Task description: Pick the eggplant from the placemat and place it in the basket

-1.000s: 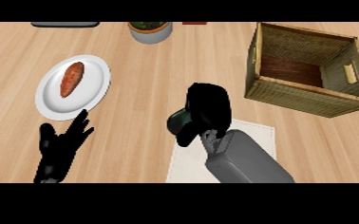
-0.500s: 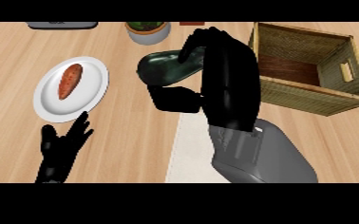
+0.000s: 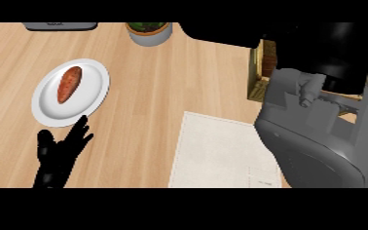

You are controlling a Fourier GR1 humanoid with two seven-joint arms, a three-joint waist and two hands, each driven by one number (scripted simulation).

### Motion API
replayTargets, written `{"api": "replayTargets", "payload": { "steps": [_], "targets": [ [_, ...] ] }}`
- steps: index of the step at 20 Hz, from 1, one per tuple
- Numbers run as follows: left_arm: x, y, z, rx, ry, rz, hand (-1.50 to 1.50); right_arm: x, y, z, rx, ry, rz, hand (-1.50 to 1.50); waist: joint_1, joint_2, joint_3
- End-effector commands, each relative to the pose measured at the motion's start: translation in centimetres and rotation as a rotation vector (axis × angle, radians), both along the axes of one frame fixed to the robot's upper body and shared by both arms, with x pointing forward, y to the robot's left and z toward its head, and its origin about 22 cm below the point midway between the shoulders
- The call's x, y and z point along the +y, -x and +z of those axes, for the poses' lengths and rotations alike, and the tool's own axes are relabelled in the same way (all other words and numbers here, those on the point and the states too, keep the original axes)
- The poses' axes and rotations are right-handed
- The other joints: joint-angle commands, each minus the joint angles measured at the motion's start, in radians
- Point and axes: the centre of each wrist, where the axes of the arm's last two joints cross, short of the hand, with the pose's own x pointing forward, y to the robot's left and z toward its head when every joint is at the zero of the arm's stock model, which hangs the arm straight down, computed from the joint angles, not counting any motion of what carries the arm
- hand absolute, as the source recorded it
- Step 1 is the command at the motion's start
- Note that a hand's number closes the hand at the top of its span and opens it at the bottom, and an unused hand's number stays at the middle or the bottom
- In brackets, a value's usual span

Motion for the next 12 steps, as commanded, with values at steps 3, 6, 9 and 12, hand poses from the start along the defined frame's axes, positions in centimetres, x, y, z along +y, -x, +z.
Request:
{"api": "replayTargets", "payload": {
  "steps": [3, 6, 9, 12],
  "targets": [
    [0.5, 0.2, -1.7, 0.090, 0.017, 0.015, 0.00, -3.5, -1.8, 4.8, 0.106, -0.068, -0.161, 1.50, -0.002, 0.012, -0.008],
    [0.1, 1.1, -1.2, 0.082, 0.023, 0.002, 0.00, -5.7, -2.7, 4.6, 0.130, -0.069, -0.183, 1.50, 0.005, 0.011, -0.007],
    [-0.7, 2.0, -2.1, 0.079, 0.011, 0.006, 0.00, -7.5, -4.4, 5.4, 0.164, -0.049, -0.207, 1.50, 0.011, 0.013, -0.007],
    [-1.1, -0.3, -1.2, 0.084, -0.002, 0.015, 0.00, -8.2, -5.5, 4.6, 0.172, -0.011, -0.221, 1.50, 0.005, 0.015, -0.007]
  ]
}}
